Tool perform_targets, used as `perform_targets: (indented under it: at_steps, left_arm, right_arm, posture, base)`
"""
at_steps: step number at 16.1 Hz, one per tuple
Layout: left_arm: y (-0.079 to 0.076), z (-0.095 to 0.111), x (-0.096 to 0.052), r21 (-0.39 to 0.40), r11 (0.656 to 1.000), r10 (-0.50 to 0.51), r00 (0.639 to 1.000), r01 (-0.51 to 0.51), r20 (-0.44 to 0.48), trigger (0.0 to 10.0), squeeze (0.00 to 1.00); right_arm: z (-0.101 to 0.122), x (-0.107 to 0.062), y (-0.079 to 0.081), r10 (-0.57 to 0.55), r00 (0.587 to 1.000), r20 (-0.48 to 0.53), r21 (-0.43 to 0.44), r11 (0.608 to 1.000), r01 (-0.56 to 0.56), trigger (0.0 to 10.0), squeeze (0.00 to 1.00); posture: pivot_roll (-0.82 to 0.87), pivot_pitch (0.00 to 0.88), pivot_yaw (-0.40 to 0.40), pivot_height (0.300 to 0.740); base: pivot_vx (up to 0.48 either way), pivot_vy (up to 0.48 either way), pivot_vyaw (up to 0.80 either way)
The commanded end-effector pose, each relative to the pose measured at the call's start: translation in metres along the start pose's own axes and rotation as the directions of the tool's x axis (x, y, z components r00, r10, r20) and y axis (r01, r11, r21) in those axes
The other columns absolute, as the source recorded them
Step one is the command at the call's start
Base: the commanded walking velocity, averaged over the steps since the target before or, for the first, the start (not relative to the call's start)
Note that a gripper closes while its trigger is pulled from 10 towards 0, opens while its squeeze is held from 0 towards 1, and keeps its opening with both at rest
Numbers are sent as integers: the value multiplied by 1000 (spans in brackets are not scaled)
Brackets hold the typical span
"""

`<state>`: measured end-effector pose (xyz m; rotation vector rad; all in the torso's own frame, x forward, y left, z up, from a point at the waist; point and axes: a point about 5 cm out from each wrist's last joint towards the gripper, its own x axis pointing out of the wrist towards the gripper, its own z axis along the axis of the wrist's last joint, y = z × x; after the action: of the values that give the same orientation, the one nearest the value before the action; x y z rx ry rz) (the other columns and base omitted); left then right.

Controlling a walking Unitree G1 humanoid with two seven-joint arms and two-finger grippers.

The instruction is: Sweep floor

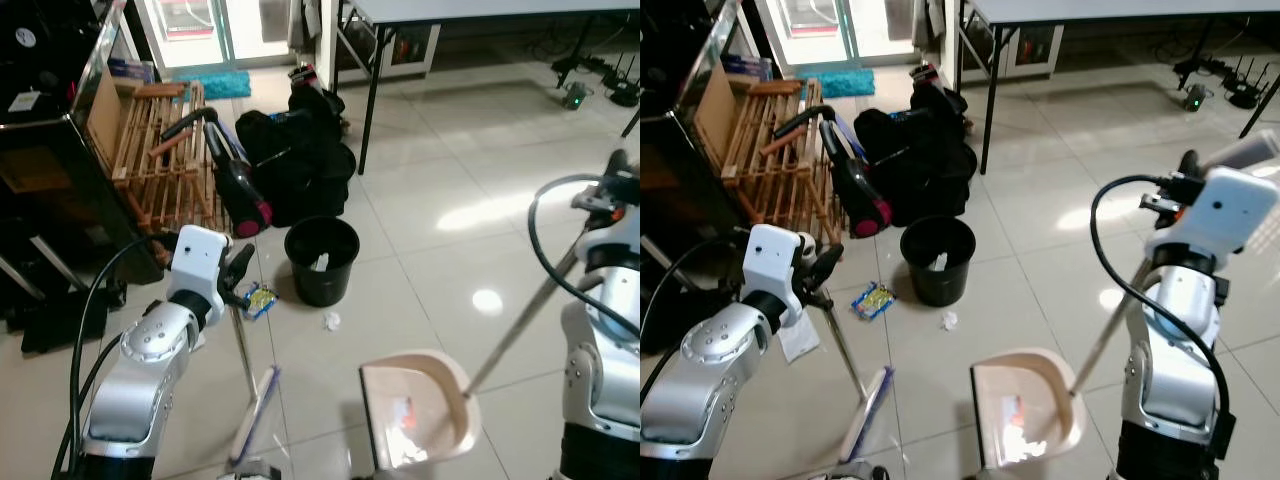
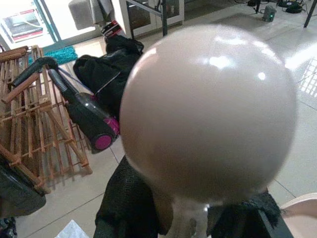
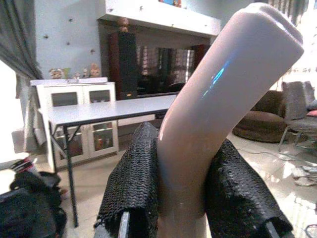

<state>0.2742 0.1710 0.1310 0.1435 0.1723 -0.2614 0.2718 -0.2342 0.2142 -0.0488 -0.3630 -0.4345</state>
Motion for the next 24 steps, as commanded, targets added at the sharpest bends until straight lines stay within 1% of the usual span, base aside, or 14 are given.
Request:
perform_targets:
  at_steps: [1, 4, 6, 7, 8, 10, 11, 13, 20, 21, 22, 24]
  left_arm:
    - [3, 8, -3, 12, 1000, 25, 999, -25, 36, 10000, 0]
    - [3, 13, -1, 14, 999, 29, 998, -30, 63, 10000, 0]
    - [3, 21, 4, 34, 999, 38, 993, -42, 109, 10000, 0]
    - [3, 22, 4, 34, 998, 41, 992, -45, 118, 10000, 0]
    - [3, 29, 7, 38, 998, 45, 987, -51, 156, 10000, 0]
    - [2, 33, 8, 36, 998, 45, 983, -52, 180, 10000, 0]
    - [0, 35, 11, 40, 998, 37, 980, -46, 197, 10000, 0]
    - [-1, 36, 11, 45, 998, 28, 980, -37, 199, 10000, 0]
    - [3, 28, 6, 47, 998, 40, 982, -50, 183, 10000, 0]
    - [3, 26, 3, 49, 997, 47, 984, -56, 175, 10000, 0]
    - [3, 23, 0, 49, 997, 50, 985, -58, 165, 10000, 0]
    - [1, 18, -7, 50, 997, 46, 988, -54, 146, 10000, 0]
  right_arm:
    - [12, 4, 2, 6, 999, 42, 13, 1000, -7, 10000, 0]
    - [9, 3, 4, 21, 1000, 19, 8, 1000, -21, 10000, 0]
    - [4, 2, 6, 27, 1000, -16, 5, 1000, -27, 10000, 0]
    - [3, 2, 6, 24, 999, -21, 6, 1000, -24, 10000, 0]
    - [2, 0, 9, 34, 999, -30, 12, 999, -34, 10000, 0]
    - [1, 0, 10, 32, 999, -38, 60, 998, -30, 10000, 0]
    - [1, 0, 11, 28, 999, -41, 80, 996, -25, 10000, 0]
    - [1, 0, 11, 32, 998, -44, 70, 997, -29, 10000, 0]
    - [1, -1, 16, 67, 997, -31, 46, 997, -66, 10000, 0]
    - [1, 0, 17, 89, 995, -36, 39, 995, -88, 10000, 0]
    - [1, 1, 19, 119, 992, -42, 6, 993, -119, 10000, 0]
    - [-3, 1, 26, 163, 985, -62, -15, 986, -164, 10000, 0]
  posture:
    - [-46, 94, -9, 740]
    - [-48, 98, -3, 740]
    - [-50, 101, 2, 740]
    - [-50, 101, 3, 740]
    - [-51, 102, 5, 740]
    - [-50, 102, 5, 740]
    - [-50, 102, 8, 740]
    - [-48, 102, 9, 740]
    - [-46, 101, 3, 740]
    - [-42, 102, -1, 740]
    - [-39, 103, -4, 740]
    - [-26, 108, -8, 740]
  base:
    - [0, 0, 0]
    - [0, 0, 0]
    - [0, 0, 0]
    - [0, 0, 0]
    - [0, 0, 0]
    - [0, 0, 0]
    - [259, 0, -750]
    - [283, 0, -681]
    - [287, 0, 0]
    - [285, 0, 0]
    - [289, 0, 0]
    - [287, 0, 734]
